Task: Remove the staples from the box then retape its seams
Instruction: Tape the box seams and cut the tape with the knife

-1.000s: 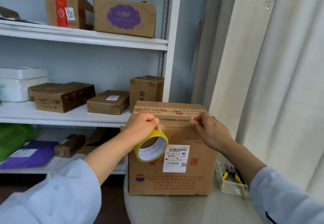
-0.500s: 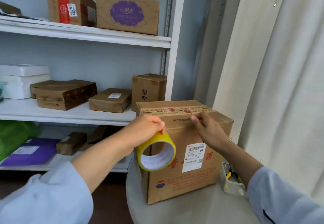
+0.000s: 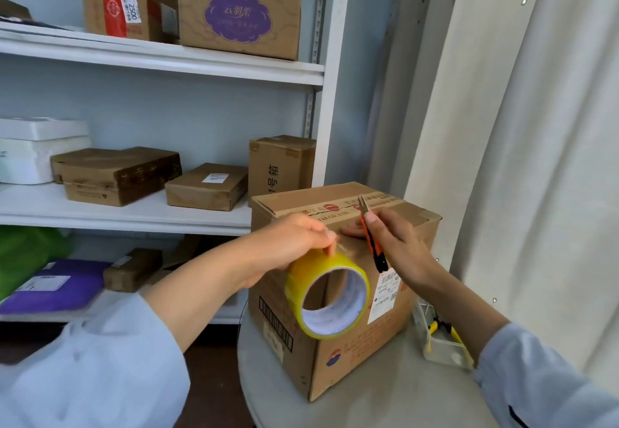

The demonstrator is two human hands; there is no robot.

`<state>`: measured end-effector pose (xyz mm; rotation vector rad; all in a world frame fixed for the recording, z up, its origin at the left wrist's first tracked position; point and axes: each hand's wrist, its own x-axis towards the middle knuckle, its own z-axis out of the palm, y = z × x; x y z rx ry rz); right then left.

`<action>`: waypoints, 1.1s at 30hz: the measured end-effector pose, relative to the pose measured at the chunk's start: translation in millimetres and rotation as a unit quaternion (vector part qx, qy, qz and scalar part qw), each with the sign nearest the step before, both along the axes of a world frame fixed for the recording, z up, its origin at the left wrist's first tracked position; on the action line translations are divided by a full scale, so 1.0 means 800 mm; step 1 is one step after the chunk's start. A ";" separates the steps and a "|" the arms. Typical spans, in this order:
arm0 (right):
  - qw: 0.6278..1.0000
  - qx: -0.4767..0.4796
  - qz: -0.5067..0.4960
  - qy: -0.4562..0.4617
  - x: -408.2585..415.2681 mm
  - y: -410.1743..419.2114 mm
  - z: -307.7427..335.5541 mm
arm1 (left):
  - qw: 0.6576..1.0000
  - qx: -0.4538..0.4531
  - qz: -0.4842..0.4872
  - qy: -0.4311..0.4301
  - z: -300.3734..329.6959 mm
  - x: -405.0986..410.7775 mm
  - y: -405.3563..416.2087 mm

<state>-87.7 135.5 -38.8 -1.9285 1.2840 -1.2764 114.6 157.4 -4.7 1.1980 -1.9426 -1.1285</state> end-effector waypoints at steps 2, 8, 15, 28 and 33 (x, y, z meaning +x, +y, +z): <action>0.998 0.030 0.031 -0.043 -0.007 0.002 0.005 | 0.999 0.031 -0.023 0.038 0.001 0.004 0.005; 0.987 0.051 -0.090 0.122 -0.010 -0.018 0.058 | 0.996 0.070 -0.048 0.037 0.003 0.021 0.015; 0.911 0.030 -0.282 0.300 0.000 -0.059 0.042 | 0.995 0.086 -0.018 0.039 -0.010 0.022 0.004; 0.937 -0.030 -0.070 0.341 0.037 0.024 0.016 | 0.997 0.077 0.017 0.003 -0.026 0.015 0.004; 0.944 -0.004 -0.016 0.330 0.013 0.030 0.022 | 0.996 0.083 0.017 0.032 -0.035 0.005 0.020</action>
